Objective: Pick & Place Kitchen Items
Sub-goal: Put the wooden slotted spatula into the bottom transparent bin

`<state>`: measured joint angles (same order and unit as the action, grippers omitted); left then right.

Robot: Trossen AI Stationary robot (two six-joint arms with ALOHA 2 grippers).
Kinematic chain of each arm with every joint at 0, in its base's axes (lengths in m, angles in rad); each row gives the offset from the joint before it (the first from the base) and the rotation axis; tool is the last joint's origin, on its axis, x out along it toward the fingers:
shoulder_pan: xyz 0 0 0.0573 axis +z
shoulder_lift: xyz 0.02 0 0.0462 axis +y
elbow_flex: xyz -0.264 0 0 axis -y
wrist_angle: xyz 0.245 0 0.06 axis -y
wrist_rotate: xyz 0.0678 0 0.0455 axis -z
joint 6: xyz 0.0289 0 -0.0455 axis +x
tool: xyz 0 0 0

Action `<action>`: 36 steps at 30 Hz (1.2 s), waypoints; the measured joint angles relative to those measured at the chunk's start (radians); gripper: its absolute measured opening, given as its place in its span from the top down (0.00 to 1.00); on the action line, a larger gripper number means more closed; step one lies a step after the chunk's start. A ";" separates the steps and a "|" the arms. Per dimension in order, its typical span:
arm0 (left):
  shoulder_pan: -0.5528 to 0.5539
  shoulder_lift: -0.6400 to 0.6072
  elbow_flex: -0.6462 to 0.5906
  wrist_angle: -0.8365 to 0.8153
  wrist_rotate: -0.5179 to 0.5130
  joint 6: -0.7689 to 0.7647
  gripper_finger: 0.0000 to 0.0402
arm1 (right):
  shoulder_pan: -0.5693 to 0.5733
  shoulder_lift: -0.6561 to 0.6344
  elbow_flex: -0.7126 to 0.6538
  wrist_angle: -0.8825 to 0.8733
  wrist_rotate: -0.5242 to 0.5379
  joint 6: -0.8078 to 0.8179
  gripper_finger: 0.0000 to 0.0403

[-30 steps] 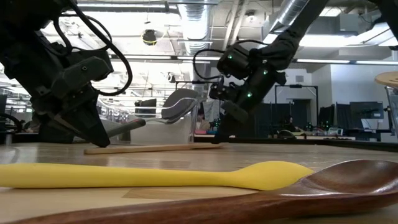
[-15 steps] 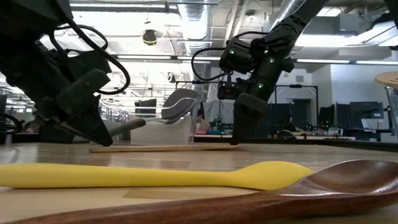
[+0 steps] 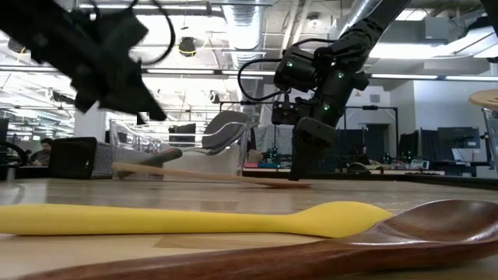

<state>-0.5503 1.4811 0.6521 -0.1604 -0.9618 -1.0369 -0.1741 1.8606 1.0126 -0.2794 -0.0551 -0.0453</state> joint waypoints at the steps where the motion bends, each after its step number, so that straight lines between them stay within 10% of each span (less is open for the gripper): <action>1: 0.000 -0.023 0.000 0.009 -0.001 0.031 0.99 | 0.000 0.000 0.000 0.000 0.000 0.004 1.00; 6: 0.000 -0.099 0.001 0.027 0.012 0.166 0.99 | 0.003 0.000 0.000 -0.001 0.001 0.043 1.00; 19: 0.086 -0.178 -0.049 0.025 0.424 0.222 0.99 | 0.003 0.000 0.001 -0.001 0.003 0.065 1.00; 36: 0.312 -0.088 0.308 -0.134 0.601 0.659 1.00 | 0.003 0.000 0.001 0.008 0.003 0.062 1.00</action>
<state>-0.2384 1.3928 0.9604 -0.2947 -0.3612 -0.3782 -0.1711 1.8606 1.0134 -0.2715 -0.0517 0.0165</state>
